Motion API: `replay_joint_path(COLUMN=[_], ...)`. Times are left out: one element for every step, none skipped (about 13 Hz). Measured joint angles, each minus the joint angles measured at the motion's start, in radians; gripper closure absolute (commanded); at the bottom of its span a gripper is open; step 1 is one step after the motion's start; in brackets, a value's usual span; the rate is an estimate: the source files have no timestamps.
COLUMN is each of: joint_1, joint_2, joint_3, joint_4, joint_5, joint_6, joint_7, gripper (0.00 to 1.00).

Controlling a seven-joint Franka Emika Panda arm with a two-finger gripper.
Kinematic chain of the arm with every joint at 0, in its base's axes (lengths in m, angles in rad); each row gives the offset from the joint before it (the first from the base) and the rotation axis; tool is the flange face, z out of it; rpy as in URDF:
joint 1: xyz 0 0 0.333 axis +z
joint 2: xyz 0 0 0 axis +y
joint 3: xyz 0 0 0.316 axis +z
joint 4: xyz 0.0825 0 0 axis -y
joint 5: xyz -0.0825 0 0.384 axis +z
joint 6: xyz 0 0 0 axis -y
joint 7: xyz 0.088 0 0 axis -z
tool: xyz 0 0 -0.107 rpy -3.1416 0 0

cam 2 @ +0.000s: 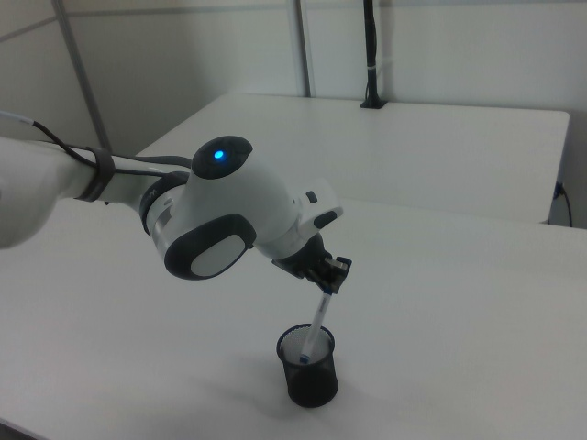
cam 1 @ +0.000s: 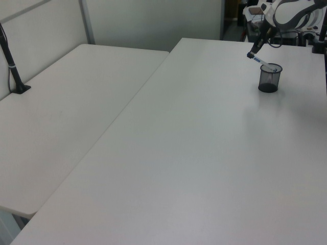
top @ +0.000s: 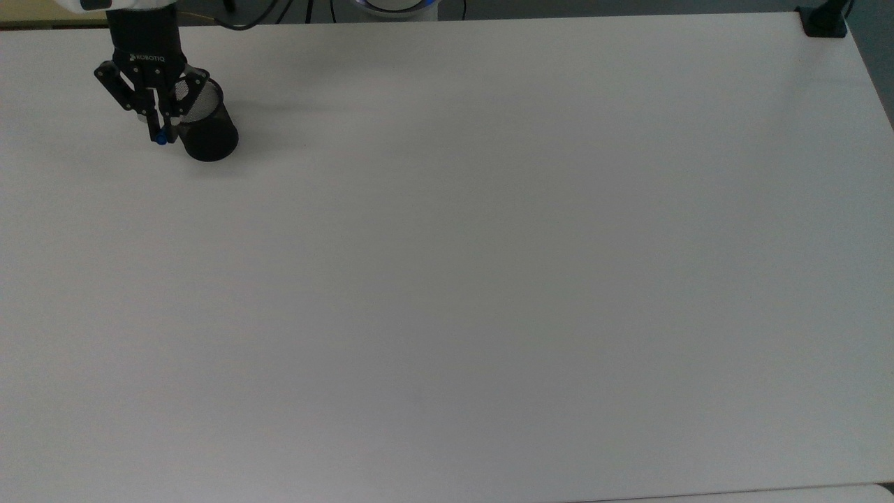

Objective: Insert the marker

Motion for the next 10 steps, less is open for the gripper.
replay_joint_path(joint_1=[0.008,0.01,0.01,0.009,0.008,0.006,0.003,0.002,0.002,0.002], joint_2=[0.0,0.0,-0.001,-0.002,-0.004,-0.007,-0.011,-0.015,-0.02,-0.03], joint_3=[0.001,0.001,0.0,0.0,-0.001,-0.001,-0.001,-0.004,-0.008,-0.011], joint_4=[-0.005,-0.007,-0.007,-0.007,-0.007,-0.007,-0.007,-0.007,-0.007,-0.005], joint_5=[0.0,0.001,0.001,0.002,0.002,0.003,0.011,0.021,0.024,0.024], joint_6=[0.001,0.001,0.001,0.001,0.001,0.001,0.0,-0.006,-0.01,-0.021], joint_7=[0.0,0.0,0.0,0.0,0.0,0.0,0.0,0.0,0.0,0.0], gripper=[0.84,0.75,0.67,0.59,0.53,0.47,0.39,0.32,0.23,0.16])
